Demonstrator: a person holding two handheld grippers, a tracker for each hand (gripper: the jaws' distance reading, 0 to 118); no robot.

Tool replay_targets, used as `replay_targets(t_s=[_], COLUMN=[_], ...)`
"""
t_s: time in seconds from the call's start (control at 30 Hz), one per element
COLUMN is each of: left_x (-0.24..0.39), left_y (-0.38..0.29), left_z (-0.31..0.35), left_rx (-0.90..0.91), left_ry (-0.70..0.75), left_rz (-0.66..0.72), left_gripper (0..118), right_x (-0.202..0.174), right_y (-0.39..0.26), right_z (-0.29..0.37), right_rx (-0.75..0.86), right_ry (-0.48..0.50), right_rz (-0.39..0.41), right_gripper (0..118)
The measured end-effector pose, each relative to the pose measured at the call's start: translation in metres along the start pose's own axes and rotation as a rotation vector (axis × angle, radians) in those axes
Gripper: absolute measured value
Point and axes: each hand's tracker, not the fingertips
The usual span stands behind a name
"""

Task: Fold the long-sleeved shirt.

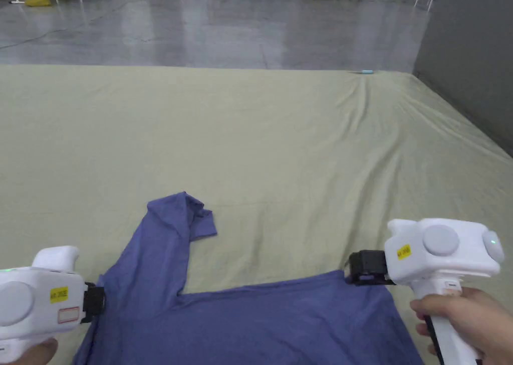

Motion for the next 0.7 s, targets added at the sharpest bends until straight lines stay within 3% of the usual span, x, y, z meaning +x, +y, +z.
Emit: replay_targets(t_s=[0.07,0.13,0.2,0.27,0.3,0.33,0.37,0.43,0.5,0.7], left_x=[0.01,0.01,0.009,0.009,-0.013,-0.015,-0.016,-0.008,-0.003,0.011], left_y=[-0.002,0.001,0.004,0.005,0.015,0.016,0.017,0.012,0.013,0.04], left_z=[0.015,0.021,0.024,0.024,0.008,0.006,0.004,0.008,0.014,0.061], left_rx=[0.027,0.031,0.035,0.031,0.027,0.021,0.013,0.01,0.019,0.072], left_ry=[0.008,0.009,0.016,0.019,0.024,0.04,0.049,0.041,0.032,-0.036], left_rz=[-0.012,-0.018,-0.022,-0.025,-0.026,-0.028,-0.026,-0.013,-0.008,-0.028], left_gripper=[0,0,0,0,0,0,0,0,0,0], right_x=[-0.005,-0.008,-0.017,-0.024,-0.03,-0.035,-0.04,-0.042,-0.047,-0.044], right_y=[0.022,0.026,0.025,0.012,0.009,0.007,0.005,-0.008,-0.014,0.008], right_z=[-0.029,-0.054,-0.067,-0.067,-0.061,-0.055,-0.049,-0.038,-0.027,0.063], right_rx=[-0.089,-0.158,-0.192,-0.16,-0.107,-0.104,-0.084,-0.087,-0.089,0.055], right_ry=[-0.011,-0.095,-0.146,-0.179,-0.185,-0.177,-0.154,-0.088,-0.122,-0.076], right_rz=[0.035,0.051,0.088,0.165,0.174,0.188,0.205,0.198,0.235,0.304], right_gripper=[118,116,85,79,67,40,0,0,0,0])
